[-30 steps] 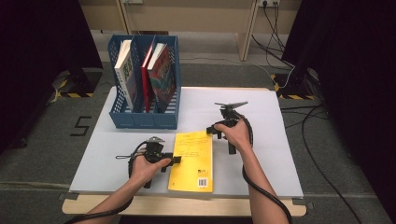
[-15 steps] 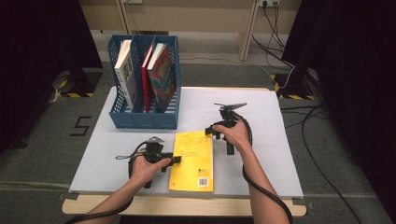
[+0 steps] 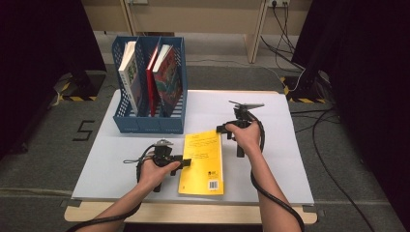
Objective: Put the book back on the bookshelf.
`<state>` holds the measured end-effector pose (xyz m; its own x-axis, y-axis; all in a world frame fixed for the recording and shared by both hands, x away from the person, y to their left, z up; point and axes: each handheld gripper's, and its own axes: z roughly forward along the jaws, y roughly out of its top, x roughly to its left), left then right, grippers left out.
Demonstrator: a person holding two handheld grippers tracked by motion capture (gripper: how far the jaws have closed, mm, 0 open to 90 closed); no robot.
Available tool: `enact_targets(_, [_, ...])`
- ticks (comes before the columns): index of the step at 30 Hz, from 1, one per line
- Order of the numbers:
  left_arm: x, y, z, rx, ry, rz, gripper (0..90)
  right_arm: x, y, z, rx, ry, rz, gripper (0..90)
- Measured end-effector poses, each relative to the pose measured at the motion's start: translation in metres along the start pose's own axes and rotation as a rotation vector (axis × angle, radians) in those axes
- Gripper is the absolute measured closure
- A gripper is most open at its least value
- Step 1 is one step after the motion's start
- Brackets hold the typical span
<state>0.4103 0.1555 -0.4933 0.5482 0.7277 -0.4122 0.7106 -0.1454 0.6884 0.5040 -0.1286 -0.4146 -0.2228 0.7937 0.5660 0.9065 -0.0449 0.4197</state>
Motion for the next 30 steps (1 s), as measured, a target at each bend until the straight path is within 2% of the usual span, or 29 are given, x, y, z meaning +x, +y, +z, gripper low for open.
enact_targets(5, [-0.003,0.006,0.003,-0.025,-0.003,0.022,49.0,0.001,0.003,-0.01,-0.037,-0.002,0.018,75.7])
enact_targets(7, [-0.004,0.008,0.003,-0.033,0.014,0.046,46.7,0.0,0.004,-0.014,-0.055,-0.004,0.023,75.9])
enact_targets(11, [-0.006,0.012,0.002,-0.045,0.018,0.065,45.7,0.0,0.005,-0.02,-0.084,-0.013,0.034,76.2])
enact_targets(30, [-0.011,0.033,-0.006,-0.084,0.02,0.093,43.2,0.009,0.014,-0.035,-0.171,-0.068,0.026,76.6])
